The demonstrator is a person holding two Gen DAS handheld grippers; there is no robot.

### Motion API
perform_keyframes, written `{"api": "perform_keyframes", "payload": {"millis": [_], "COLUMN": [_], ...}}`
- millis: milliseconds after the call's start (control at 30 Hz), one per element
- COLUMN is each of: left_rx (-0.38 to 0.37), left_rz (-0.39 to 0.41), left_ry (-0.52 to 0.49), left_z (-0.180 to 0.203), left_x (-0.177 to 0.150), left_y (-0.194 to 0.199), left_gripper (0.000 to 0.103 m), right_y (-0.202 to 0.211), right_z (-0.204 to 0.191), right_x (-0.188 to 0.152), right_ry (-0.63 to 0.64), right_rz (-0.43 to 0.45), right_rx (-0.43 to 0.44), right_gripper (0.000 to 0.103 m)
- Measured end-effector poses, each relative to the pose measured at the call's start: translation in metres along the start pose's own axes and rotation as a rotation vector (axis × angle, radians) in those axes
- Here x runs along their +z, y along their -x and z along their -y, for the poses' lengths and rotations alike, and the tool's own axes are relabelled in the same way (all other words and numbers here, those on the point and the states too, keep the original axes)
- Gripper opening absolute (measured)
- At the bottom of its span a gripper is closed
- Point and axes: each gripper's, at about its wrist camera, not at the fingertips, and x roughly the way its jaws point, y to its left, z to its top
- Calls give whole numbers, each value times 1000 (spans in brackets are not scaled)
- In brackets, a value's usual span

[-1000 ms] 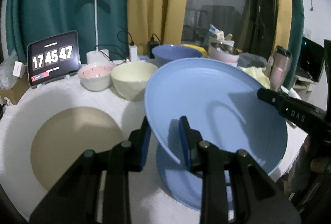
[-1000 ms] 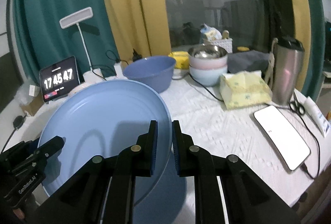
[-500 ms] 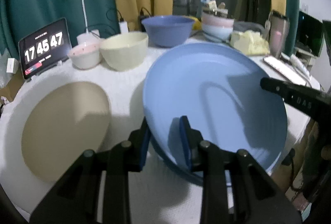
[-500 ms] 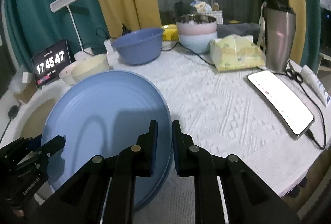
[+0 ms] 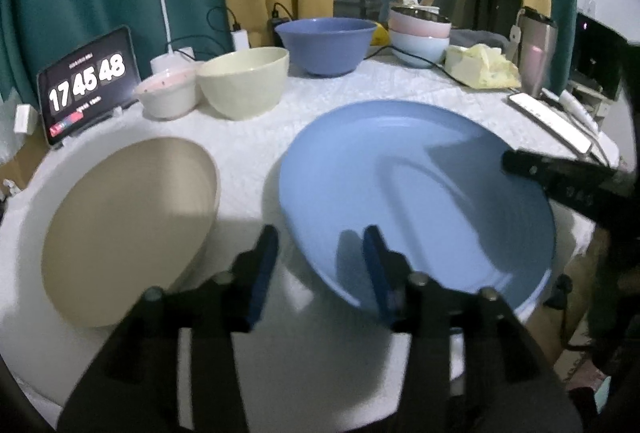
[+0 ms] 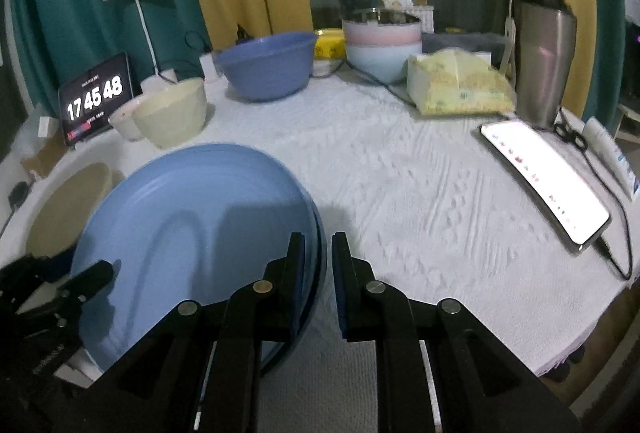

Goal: Organize plates and bowls

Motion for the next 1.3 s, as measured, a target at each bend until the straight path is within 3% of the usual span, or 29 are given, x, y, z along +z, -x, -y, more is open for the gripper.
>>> {"api": "perform_keyframes", "payload": {"millis": [67, 267, 367, 567, 933, 1067, 1167, 1300], "left_rx": [-40, -66, -92, -194, -142, -141, -125, -121], "left_rz": [1, 0, -31, -58, -57, -78, -63, -12], "left_ry": [44, 204, 195, 155, 188, 200, 199, 192], "left_z": [-9, -36, -33, -22, -33, -35, -36, -39], "left_x": [-1, 0, 2, 8, 28, 30, 30, 31], "left_y": [1, -2, -14, -30, -45, -48, -42, -22], "left_gripper": [49, 53, 53, 51, 50, 51, 51, 52], "right_y": [0, -2, -8, -16, -40, -50, -46, -38], "right_z": [2, 0, -3, -6, -17, -15, -18, -20], "right_x": [-1, -3, -2, 7, 36, 38, 38, 41], "right_ry": [-9, -25, -36, -54, -31, -38, -27, -23], "right_rz": [0, -15, -38, -39, -20, -68, -54, -26], "right_rx": [12, 30, 54, 44, 29, 12, -1, -39], "right_gripper": [16, 17, 23, 22, 22, 22, 22, 33]}}
